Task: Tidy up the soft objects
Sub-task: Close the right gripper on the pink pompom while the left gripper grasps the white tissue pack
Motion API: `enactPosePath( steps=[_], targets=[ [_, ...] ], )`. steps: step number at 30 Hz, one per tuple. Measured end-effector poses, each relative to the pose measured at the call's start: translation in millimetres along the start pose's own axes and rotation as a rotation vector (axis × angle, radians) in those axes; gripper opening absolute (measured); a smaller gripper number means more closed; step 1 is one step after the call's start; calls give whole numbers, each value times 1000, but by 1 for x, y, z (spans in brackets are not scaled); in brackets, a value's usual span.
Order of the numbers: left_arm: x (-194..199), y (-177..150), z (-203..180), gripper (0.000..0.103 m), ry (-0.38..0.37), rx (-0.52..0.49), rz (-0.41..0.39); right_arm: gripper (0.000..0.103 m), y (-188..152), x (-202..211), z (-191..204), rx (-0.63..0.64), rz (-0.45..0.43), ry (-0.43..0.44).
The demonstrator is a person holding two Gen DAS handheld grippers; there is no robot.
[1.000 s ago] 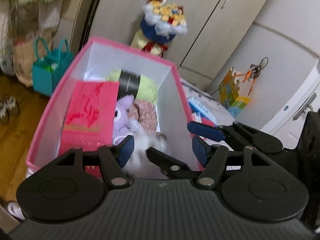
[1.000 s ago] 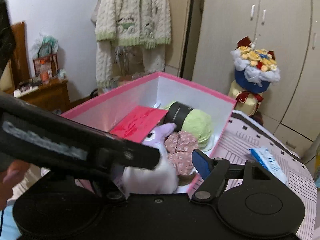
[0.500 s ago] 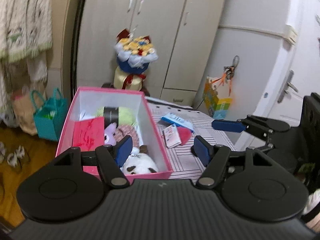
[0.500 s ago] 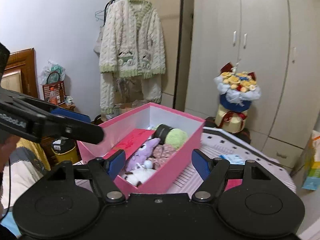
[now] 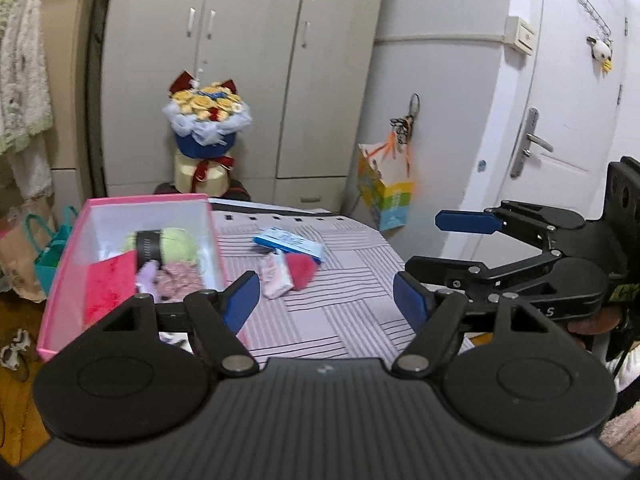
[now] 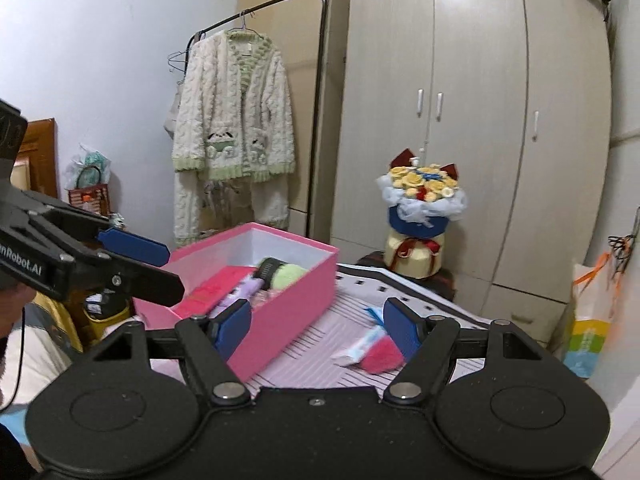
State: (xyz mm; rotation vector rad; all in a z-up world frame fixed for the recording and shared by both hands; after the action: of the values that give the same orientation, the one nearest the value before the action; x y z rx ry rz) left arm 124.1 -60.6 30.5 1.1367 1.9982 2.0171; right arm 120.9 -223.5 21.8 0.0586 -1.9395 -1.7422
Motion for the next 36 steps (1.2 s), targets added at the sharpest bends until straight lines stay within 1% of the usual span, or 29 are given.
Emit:
enactPosePath(
  steps=[2,5,8,12,14,16,18,19,20,21,23,27,28,29,31,32,34,36],
  targets=[
    [-13,-2,-4,73,-18,9,17,77,-8,1,-15,-15,-5,-17],
    [-34,-8,-7,73,-31,24,38,77,-20,-4,-38,-58,19,-30],
    [-56,-13,-13,73,-23,-3,44,77,-29,-18,-60,-112,52,-31],
    [-87,-22,-22,71,25,-59,51,77,-44,-45,-84,-252,111,51],
    [-102,-26,-23,71,49,-73,49,77,-51,-61,-90,-290,141,84],
    [-116,-30,-23,71,74,-93,33,75,-58,-79,-93,-298,173,94],
    [-127,-31,-26,71,114,-140,12,69,-66,-96,-96,-307,208,98],
    [-132,-32,-28,71,125,-160,8,67,-70,-104,-97,-313,224,97],
    [-138,-34,-30,71,121,-167,8,65,-73,-113,-98,-321,240,97],
    [-145,-36,-30,71,112,-159,15,63,-76,-120,-101,-333,255,99],
    [-159,-38,-28,71,118,-143,26,62,-80,-132,-105,-354,278,108],
    [-191,-42,-17,68,167,-120,32,61,-84,-156,-118,-400,299,104],
    [-201,-42,-10,68,178,-83,35,61,-84,-162,-123,-415,300,98],
    [-209,-44,-4,64,185,-45,38,61,-84,-169,-127,-435,302,98],
    [-223,-47,12,59,189,57,47,61,-87,-183,-136,-498,316,118],
    [-227,-49,19,59,196,95,42,61,-88,-189,-140,-527,322,126],
    [-234,-52,31,59,238,145,34,61,-91,-200,-146,-570,331,124],
    [-237,-50,37,59,323,140,9,61,-94,-208,-148,-601,338,125]
  ],
)
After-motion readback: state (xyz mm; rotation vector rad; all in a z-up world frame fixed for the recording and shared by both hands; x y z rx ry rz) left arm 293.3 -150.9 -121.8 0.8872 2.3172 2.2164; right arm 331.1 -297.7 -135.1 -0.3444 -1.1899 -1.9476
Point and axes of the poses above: each gripper's, at about its wrist camera, not at the fingertips, and x roughly against the way its jaws point, z to its left, y to its top, the point moved 7 cm from there along -x, roughly the way its jaws point, and after that the axes turned 3 degrees about -x, right-handed, at the moved point
